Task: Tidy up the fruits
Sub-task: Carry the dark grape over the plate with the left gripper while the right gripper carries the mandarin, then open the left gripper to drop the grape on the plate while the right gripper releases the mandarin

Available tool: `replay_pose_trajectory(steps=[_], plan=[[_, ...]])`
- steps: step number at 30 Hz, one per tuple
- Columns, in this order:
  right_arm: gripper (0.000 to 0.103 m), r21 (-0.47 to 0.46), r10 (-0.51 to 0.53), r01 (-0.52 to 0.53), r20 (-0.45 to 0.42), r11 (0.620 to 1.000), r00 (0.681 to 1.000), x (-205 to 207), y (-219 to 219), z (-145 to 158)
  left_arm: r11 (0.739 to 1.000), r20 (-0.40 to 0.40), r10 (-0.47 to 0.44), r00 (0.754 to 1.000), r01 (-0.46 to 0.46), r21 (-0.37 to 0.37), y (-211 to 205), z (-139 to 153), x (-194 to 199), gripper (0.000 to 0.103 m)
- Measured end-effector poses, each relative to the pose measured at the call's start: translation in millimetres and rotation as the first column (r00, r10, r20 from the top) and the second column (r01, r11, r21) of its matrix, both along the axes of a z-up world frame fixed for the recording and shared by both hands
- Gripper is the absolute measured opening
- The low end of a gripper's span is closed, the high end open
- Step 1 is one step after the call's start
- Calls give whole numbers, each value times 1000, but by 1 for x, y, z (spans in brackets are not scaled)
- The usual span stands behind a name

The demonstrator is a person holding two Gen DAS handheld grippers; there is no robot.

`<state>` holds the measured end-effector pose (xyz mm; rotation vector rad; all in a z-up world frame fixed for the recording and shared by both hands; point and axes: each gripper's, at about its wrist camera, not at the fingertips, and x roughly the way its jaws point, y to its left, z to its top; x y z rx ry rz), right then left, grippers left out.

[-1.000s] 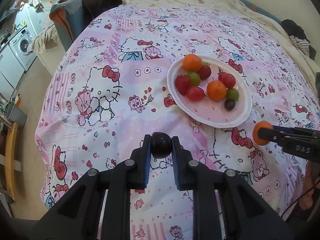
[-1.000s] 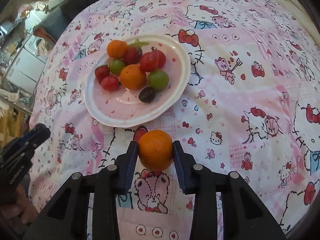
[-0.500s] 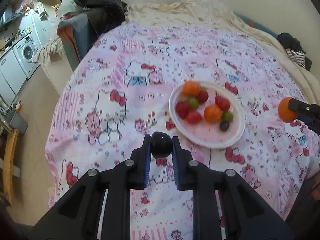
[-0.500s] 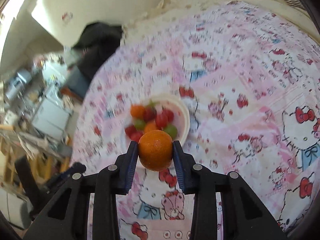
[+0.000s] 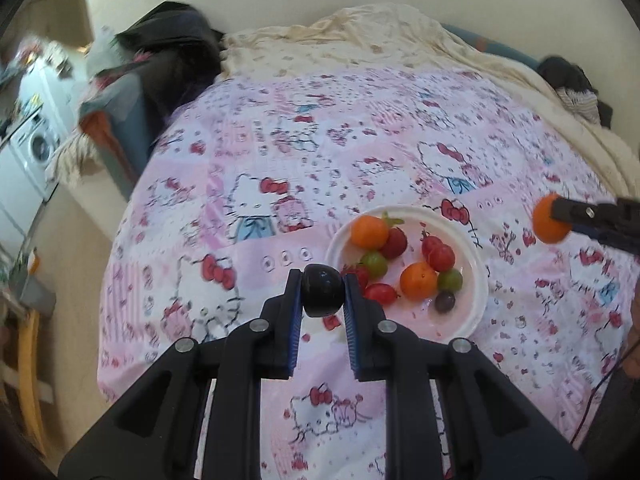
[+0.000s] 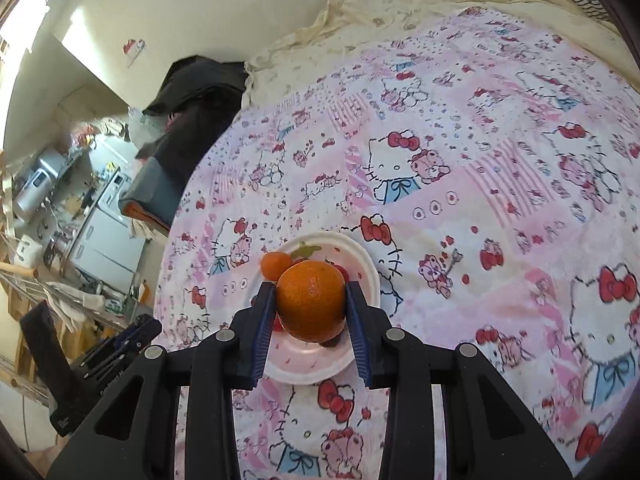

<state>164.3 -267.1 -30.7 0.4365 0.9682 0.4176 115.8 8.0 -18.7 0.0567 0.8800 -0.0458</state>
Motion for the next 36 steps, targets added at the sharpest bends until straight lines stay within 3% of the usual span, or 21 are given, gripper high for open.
replay_pose_trajectory(steps=[13, 19, 34, 35, 36], plan=[[37, -45, 131, -142, -192, 989, 973, 29, 50, -66, 992, -136, -121, 983, 117, -43, -44, -57, 40, 16], [37, -63, 165, -188, -270, 980, 949, 27, 60, -90, 991, -203, -127, 971, 115, -73, -46, -79, 45, 17], [40, -34, 165, -187, -332, 982, 929, 31, 62, -100, 991, -244, -122, 962, 104, -86, -44, -86, 48, 18], [42, -19, 166, -183, -333, 983, 928, 31, 61, -99, 992, -246, -115, 962, 98, -82, -43, -86, 48, 18], [54, -5, 167, -179, -336, 984, 927, 32, 61, -97, 992, -245, -111, 963, 93, -84, -43, -84, 49, 19]])
